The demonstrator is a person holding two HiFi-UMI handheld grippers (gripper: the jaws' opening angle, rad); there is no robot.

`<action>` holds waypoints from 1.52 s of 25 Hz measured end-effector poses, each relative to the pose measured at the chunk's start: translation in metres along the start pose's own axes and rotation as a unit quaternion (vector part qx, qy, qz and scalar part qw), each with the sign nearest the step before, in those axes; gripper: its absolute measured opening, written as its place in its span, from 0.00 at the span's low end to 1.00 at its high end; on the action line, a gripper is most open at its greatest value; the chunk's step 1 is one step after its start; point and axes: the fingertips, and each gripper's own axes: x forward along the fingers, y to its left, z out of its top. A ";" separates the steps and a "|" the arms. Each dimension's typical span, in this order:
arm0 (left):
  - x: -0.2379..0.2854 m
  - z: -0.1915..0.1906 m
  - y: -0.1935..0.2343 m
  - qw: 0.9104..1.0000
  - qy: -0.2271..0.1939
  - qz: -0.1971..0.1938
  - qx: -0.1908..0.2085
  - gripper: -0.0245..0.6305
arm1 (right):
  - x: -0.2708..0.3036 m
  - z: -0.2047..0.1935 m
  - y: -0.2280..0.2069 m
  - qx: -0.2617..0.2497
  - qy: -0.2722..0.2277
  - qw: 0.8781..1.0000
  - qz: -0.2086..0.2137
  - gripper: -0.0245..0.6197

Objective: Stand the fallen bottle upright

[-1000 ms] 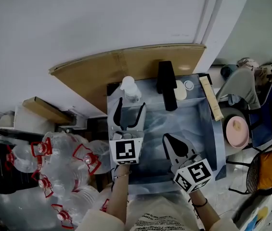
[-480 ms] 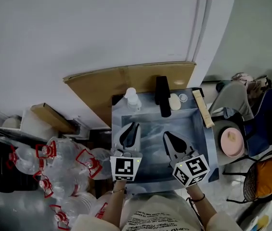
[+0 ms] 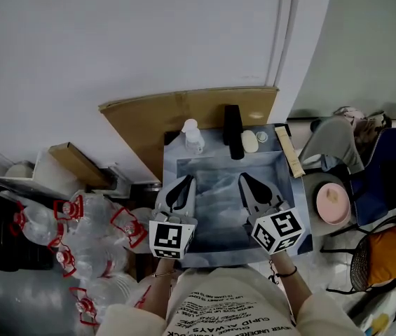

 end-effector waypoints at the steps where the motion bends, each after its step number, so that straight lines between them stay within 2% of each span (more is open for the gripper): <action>1: -0.003 0.001 0.000 1.000 0.000 -0.001 -0.003 0.08 | -0.001 0.002 0.000 -0.002 -0.003 1.000 0.001 0.04; 15: -0.040 0.010 0.013 0.998 -0.003 0.013 -0.055 0.08 | -0.008 0.027 -0.006 -0.026 -0.041 0.999 0.020 0.04; 27: -0.046 0.015 0.027 0.998 -0.021 0.035 -0.056 0.07 | -0.011 0.034 -0.019 -0.030 -0.053 0.998 0.009 0.04; 38: -0.051 0.011 0.048 0.996 -0.020 0.072 -0.053 0.07 | -0.011 0.029 -0.023 -0.030 -0.049 0.998 -0.006 0.04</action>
